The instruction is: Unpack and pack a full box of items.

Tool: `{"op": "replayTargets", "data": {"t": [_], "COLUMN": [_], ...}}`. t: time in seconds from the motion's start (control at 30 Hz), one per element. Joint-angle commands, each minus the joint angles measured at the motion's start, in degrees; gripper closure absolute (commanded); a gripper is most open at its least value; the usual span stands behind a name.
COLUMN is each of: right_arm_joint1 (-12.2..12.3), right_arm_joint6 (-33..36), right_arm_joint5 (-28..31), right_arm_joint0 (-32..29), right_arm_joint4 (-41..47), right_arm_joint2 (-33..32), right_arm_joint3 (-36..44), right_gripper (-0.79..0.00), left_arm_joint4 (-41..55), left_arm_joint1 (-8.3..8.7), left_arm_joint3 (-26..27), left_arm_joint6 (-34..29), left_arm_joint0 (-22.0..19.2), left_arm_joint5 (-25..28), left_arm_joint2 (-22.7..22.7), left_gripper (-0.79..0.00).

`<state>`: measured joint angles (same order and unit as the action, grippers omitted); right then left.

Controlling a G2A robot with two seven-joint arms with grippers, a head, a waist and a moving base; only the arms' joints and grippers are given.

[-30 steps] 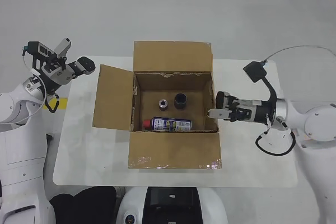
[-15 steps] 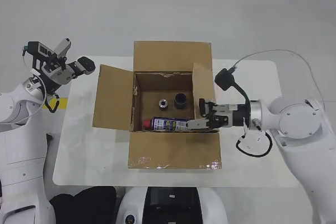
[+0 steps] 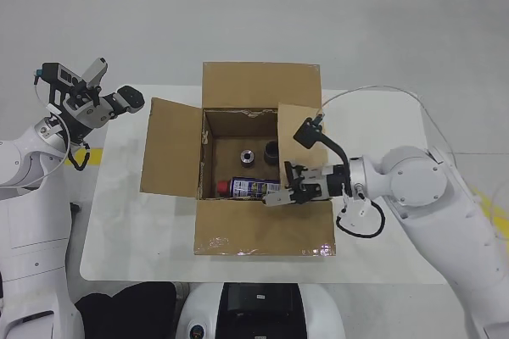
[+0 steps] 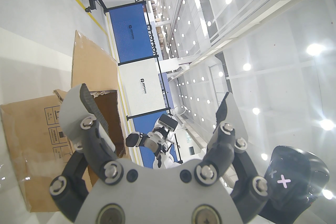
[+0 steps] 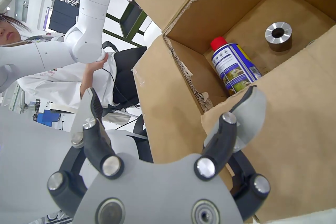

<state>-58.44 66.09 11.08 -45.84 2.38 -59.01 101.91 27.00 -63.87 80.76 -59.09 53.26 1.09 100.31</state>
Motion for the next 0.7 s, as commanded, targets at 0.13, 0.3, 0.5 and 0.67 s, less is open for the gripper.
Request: {"op": "replayTargets", "data": {"t": [0.13,0.3,0.5,0.67], "right_arm_joint1": [-0.42,-0.64,-0.75,-0.61], "right_arm_joint6": [-0.37,-0.73,-1.17,-1.54], "right_arm_joint5": [0.04,0.17,0.27,0.54], "right_arm_joint0": [0.81,1.18,1.18,0.88], "right_arm_joint4": [-0.58,-0.72,-0.94,0.00], "right_arm_joint2": [2.10,2.97,3.37,2.28], "right_arm_joint3": [-1.66,-2.64,-3.72,-3.27], "right_gripper": [-0.785,-0.785,-0.785,-0.785], "left_arm_joint4": [0.00,0.00,0.00,0.00], "left_arm_joint1": [0.00,0.00,0.00,0.00], "left_arm_joint3": [0.00,0.00,0.00,0.00], "left_arm_joint6": [0.00,0.00,0.00,0.00], "left_arm_joint0": [0.00,0.00,0.00,0.00], "left_arm_joint5": [0.00,0.00,0.00,0.00], "left_arm_joint2": [0.00,0.00,0.00,0.00], "left_gripper": [-0.785,-0.785,-0.785,-0.785]}}
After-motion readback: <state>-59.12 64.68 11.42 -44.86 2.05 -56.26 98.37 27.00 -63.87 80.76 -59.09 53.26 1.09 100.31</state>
